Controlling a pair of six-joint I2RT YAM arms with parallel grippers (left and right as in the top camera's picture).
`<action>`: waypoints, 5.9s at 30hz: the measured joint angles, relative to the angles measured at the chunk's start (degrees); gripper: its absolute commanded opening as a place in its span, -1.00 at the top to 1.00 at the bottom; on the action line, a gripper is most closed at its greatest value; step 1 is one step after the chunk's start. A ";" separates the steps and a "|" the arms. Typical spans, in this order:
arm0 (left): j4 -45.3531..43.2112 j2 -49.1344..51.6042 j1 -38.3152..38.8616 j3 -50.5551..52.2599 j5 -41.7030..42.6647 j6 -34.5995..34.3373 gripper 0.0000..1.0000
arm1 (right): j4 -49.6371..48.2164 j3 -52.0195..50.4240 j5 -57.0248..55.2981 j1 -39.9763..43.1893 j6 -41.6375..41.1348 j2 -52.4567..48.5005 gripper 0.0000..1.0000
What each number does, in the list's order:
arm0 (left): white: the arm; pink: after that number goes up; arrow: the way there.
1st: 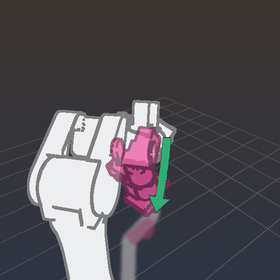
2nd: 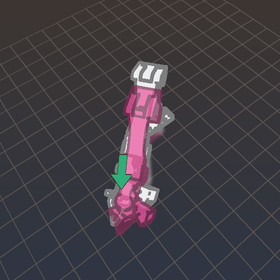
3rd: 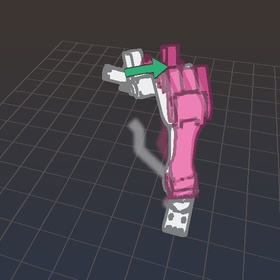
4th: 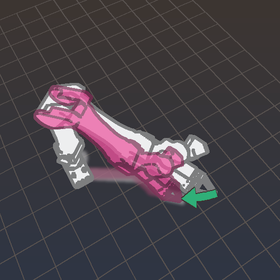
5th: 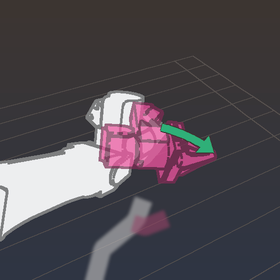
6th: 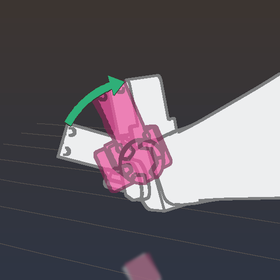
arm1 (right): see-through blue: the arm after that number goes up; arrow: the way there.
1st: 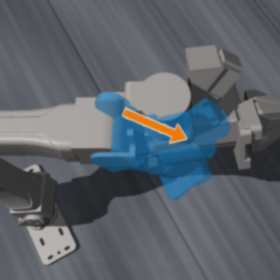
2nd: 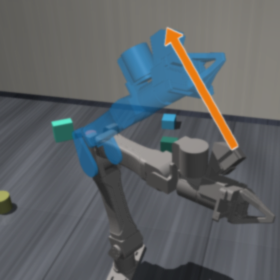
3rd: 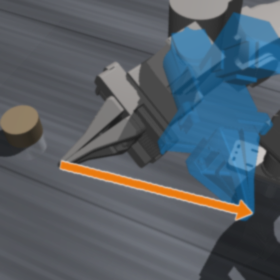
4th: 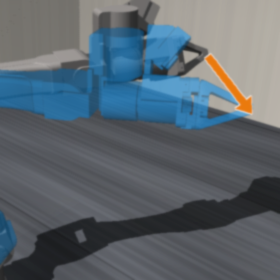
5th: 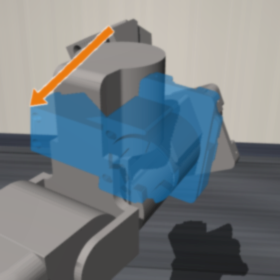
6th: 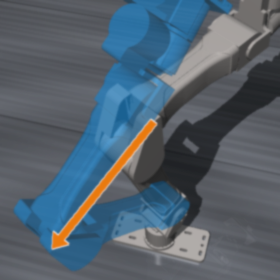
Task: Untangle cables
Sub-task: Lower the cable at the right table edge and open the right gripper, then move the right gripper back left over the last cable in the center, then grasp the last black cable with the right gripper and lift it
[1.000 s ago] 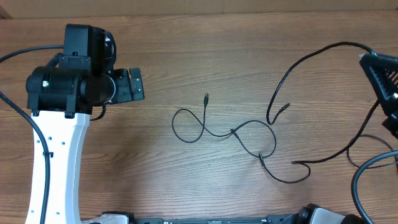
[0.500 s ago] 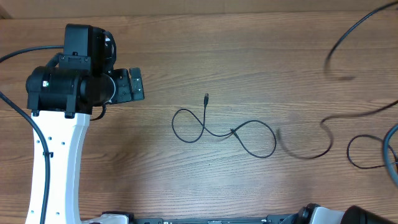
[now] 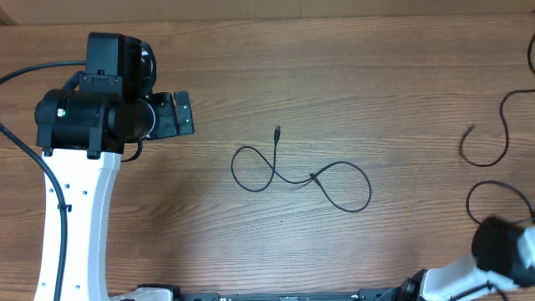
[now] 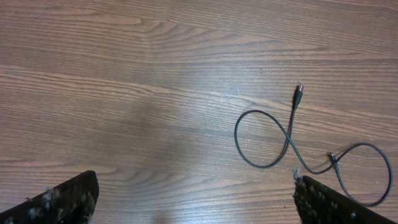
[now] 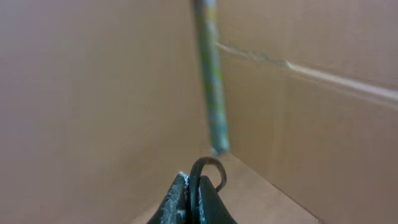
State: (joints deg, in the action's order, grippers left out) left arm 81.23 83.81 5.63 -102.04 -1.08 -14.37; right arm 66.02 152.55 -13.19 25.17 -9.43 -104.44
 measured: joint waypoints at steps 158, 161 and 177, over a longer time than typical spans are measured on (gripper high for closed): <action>0.00 0.00 0.00 0.00 0.00 0.00 -1.00 | -18.78 -81.33 35.82 -56.87 23.19 -4.15 -0.47; 0.00 0.00 0.00 0.00 0.00 0.00 -1.00 | -19.54 -82.44 35.87 -57.07 23.39 -4.15 -0.09; 0.02 0.00 0.00 0.00 0.00 0.00 -1.00 | -15.89 -82.84 29.94 -58.18 20.76 -4.15 0.92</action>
State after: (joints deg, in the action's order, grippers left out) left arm 81.25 83.81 5.63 -102.04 -1.08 -14.37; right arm 50.13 69.71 16.75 -33.01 11.33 -108.60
